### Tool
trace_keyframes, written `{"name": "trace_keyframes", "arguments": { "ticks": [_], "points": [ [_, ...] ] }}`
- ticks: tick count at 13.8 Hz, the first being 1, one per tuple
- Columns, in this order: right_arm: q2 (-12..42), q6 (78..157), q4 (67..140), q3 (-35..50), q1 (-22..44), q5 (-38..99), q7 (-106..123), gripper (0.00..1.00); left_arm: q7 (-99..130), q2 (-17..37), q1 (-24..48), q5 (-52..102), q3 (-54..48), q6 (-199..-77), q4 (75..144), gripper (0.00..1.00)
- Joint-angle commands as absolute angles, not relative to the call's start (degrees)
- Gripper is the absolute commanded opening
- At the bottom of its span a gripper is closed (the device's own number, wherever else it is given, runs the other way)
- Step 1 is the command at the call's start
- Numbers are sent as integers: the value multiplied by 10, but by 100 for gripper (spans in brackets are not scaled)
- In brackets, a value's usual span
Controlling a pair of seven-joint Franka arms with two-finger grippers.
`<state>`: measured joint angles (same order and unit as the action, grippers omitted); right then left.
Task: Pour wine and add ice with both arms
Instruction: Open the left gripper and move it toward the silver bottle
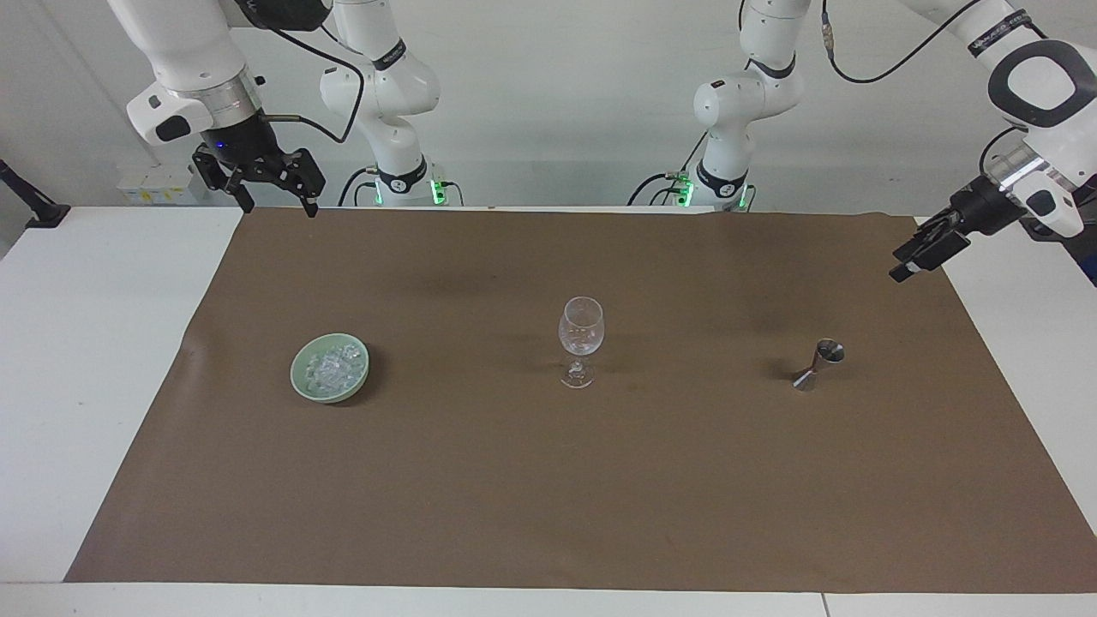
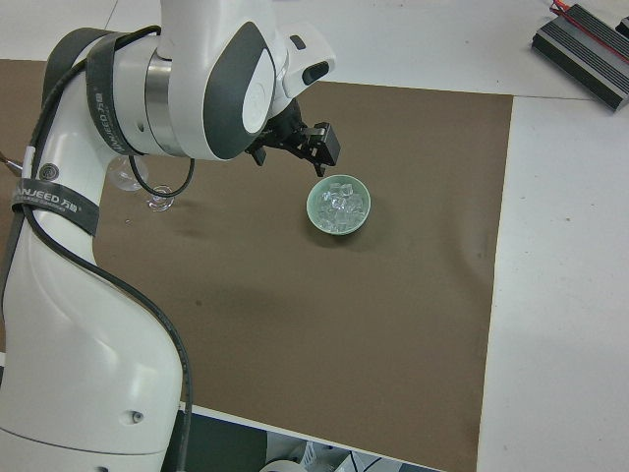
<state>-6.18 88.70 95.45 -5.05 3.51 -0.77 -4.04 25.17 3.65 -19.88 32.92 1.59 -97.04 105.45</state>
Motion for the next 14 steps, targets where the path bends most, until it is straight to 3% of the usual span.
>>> {"name": "trace_keyframes", "arguments": {
  "ticks": [1,6,14],
  "points": [
    [-76,900,972,-49,33,2,-33,100,265,54,-220,357,11,-977,1062,100],
    [-76,893,971,-49,33,2,-33,100,307,67,-240,408,11,-976,1087,100],
    [-76,892,971,-49,33,2,-33,100,334,148,-269,476,11,-974,1084,100]
  ]
}}
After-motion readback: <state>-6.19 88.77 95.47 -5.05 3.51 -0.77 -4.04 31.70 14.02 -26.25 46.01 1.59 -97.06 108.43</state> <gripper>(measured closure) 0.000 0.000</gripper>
